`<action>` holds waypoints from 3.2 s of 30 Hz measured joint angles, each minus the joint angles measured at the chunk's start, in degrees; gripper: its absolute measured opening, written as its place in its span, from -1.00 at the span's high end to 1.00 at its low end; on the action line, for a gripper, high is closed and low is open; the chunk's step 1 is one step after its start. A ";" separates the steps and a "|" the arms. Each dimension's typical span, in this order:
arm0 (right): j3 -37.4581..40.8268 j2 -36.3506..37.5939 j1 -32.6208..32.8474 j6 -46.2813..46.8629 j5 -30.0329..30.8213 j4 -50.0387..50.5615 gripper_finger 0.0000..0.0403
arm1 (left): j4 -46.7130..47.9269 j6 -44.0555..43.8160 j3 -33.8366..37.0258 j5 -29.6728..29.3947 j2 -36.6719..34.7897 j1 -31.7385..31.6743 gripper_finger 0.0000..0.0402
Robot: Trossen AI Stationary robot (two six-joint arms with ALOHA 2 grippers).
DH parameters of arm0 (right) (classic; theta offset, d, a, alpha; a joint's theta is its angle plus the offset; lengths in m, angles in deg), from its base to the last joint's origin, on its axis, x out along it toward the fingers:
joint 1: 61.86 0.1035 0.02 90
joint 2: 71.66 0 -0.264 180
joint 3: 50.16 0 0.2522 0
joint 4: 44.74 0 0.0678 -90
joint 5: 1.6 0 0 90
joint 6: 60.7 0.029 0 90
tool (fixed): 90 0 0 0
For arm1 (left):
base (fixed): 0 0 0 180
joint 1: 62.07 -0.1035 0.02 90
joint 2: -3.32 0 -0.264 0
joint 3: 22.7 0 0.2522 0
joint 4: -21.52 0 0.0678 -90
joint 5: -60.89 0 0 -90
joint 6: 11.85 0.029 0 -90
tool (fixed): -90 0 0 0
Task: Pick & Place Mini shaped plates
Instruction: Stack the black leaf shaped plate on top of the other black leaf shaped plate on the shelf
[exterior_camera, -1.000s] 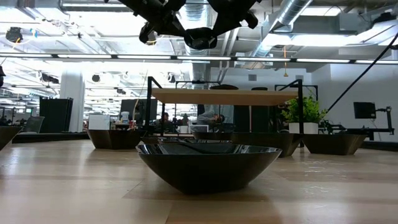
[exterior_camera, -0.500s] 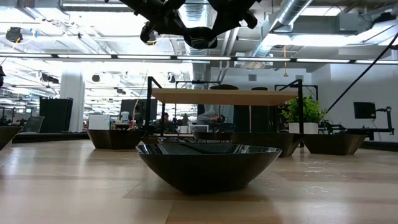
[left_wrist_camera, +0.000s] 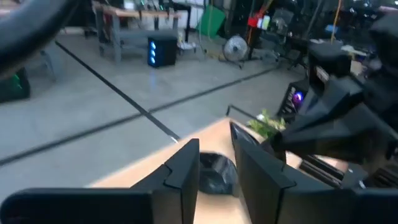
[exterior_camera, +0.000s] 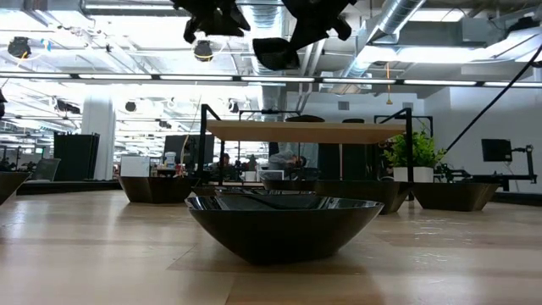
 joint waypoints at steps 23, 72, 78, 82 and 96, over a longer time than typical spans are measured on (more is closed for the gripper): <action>0.00 0.07 -11.46 45.37 -9.21 12.68 1.00 | 8.42 5.05 0.04 -3.70 -5.16 0.02 0.41; 0.02 -5.27 -16.87 76.09 -12.81 18.62 1.00 | -9.44 16.35 30.10 35.39 -28.80 -6.82 0.41; -0.05 -7.00 -17.28 75.71 -13.47 17.45 1.00 | -9.71 16.09 31.63 35.51 -28.89 -6.80 0.41; 0.02 -8.63 -17.45 75.58 -14.83 17.43 1.00 | -9.79 15.23 31.89 35.51 -29.53 -6.73 0.41; 0.02 -8.87 -17.87 74.70 -14.99 17.19 0.99 | -9.89 15.03 31.91 35.42 -29.90 -6.75 0.41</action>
